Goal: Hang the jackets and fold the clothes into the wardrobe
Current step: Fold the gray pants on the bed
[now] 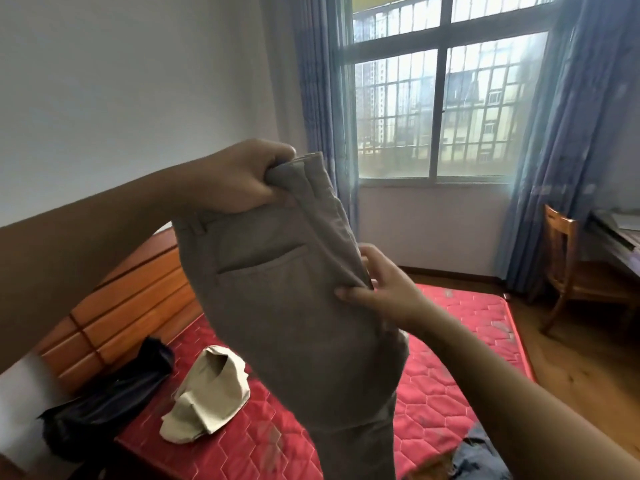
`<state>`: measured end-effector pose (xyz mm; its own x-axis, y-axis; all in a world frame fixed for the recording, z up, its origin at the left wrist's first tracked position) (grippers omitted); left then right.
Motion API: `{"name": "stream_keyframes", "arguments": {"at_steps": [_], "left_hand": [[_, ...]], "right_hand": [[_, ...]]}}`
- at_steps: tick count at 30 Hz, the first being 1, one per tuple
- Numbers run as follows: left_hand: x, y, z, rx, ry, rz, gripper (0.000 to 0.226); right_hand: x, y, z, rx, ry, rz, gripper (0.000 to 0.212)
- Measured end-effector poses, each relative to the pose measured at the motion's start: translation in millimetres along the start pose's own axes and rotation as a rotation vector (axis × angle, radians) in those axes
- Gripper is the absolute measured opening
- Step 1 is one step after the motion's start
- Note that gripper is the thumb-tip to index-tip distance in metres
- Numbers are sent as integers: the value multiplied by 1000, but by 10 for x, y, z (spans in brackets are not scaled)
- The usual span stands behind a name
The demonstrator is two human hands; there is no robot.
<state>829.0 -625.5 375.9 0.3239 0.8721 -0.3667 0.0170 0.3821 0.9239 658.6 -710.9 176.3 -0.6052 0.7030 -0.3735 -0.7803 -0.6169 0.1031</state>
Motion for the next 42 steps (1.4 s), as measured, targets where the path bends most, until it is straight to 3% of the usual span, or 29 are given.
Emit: {"name": "stream_keyframes", "arguments": {"at_steps": [3, 6, 8, 10, 14, 17, 19, 22, 24, 27, 29, 32, 34, 37, 39, 42], "left_hand": [[-71, -42, -154, -19, -48, 20, 23], [-76, -6, -68, -57, -21, 30, 24], [-53, 79, 59, -79, 22, 8, 24], [-21, 132, 168, -76, 60, 7, 26], [10, 28, 186, -45, 69, 46, 22], [-25, -60, 127, -16, 53, 53, 23], [-51, -114, 56, 14, 23, 82, 24], [-93, -199, -104, 48, -27, 122, 27], [-108, -184, -177, 45, -48, 114, 27], [-104, -24, -132, 28, -22, 69, 27], [-92, 89, -40, 15, 21, 33, 26], [-72, 86, 47, 16, 52, 43, 22], [-67, -10, 15, 33, 42, 68, 21], [-97, -140, -135, 72, -10, 81, 24], [-127, -202, -261, 88, -59, 86, 23], [-147, -233, -390, 102, -93, 102, 22]], "right_hand": [[-204, -149, 360, -93, 37, 35, 36], [-131, -36, 16, 100, -98, 68, 18], [82, 110, -506, 244, -272, 127, 15], [342, 212, -910, 181, -439, 135, 14], [481, 232, -1022, 219, -521, 189, 20], [358, 138, -599, 74, -473, 202, 43], [196, 7, -78, -99, -288, 141, 53], [-23, -166, 565, -148, -38, 63, 49], [-73, -186, 591, -106, -33, 38, 42], [72, 6, 4, 143, -207, 68, 21], [311, 175, -487, 296, -424, 136, 21], [538, 317, -827, 250, -621, 180, 14], [532, 267, -664, 279, -590, 247, 27], [319, 30, 17, -16, -348, 208, 54], [155, -88, 476, -149, -136, 105, 49], [35, -124, 787, -110, 82, -97, 22]]}}
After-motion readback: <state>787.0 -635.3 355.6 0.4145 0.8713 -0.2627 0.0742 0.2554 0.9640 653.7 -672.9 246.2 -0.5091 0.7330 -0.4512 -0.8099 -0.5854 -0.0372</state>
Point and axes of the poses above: each hand's wrist, its own x-axis away from the middle knuckle, its own y-axis out of the back of the hand, z = x × y, the point moved 6 cm from there along -x, towards the middle knuckle, and after that the axes turned 15 degrees about -x, right-handed, at the moved point
